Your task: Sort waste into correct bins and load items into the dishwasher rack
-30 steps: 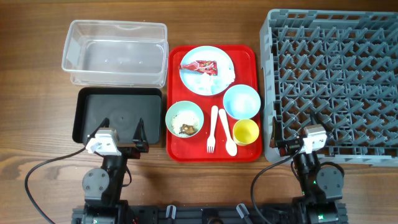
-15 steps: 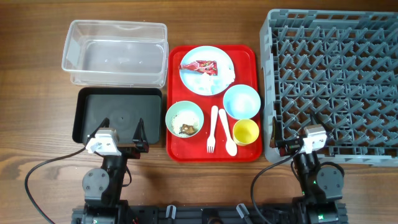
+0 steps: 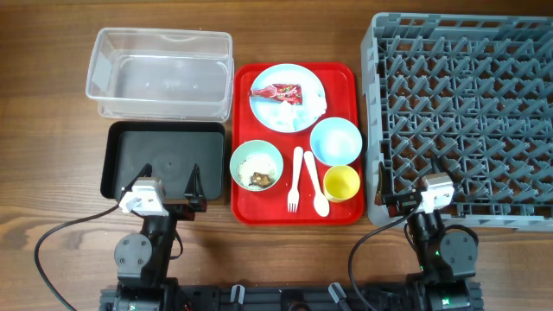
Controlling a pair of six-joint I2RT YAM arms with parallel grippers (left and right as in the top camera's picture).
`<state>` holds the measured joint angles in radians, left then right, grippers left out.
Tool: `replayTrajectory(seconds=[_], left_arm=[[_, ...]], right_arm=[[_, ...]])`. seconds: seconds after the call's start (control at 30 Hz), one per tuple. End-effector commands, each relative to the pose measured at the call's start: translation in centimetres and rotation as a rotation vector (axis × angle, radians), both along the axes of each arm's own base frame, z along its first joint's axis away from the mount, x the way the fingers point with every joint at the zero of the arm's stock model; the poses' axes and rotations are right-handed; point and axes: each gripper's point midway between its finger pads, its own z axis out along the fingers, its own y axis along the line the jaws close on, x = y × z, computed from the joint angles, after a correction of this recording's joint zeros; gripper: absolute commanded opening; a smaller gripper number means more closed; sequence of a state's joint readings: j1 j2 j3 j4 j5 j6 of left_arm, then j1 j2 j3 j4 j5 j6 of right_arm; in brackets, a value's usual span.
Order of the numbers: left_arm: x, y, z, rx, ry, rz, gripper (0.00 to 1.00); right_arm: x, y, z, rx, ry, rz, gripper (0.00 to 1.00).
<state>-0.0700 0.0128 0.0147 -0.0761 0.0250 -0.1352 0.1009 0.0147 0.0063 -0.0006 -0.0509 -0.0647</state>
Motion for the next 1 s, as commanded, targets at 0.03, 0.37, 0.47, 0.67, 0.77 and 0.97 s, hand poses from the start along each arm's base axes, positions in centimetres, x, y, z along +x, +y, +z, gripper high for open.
replayTrajectory(seconds=[0.03,0.37,0.47,0.67,0.77,0.97], left_arm=[[0.0,0.0,-0.2,0.015,-0.004,-0.005,1.00],[0.0,0.9,0.4,-0.107,-0.006,0.060,1.00],[0.1,1.0,0.6,-0.155,0.020,0.067,1.00],[0.7,1.0,1.2,-0.146,0.155,0.081,1.00],[2.1,0.8,2.4,-0.135,0.273,0.083,1.00],[4.4,-1.0,3.5,-0.137,0.551,0.012,1.00]], right_arm=[[0.0,-0.1,0.4,0.017,-0.014,-0.005,1.00],[-0.2,-1.7,2.8,0.187,-0.029,-0.095,1.00],[0.0,-1.7,3.4,0.181,-0.002,-0.098,1.00],[1.1,-1.5,4.6,0.159,0.135,-0.110,1.00],[2.2,-1.4,5.3,0.137,0.252,-0.119,1.00],[3.5,-1.3,5.0,0.097,0.492,-0.139,1.00]])
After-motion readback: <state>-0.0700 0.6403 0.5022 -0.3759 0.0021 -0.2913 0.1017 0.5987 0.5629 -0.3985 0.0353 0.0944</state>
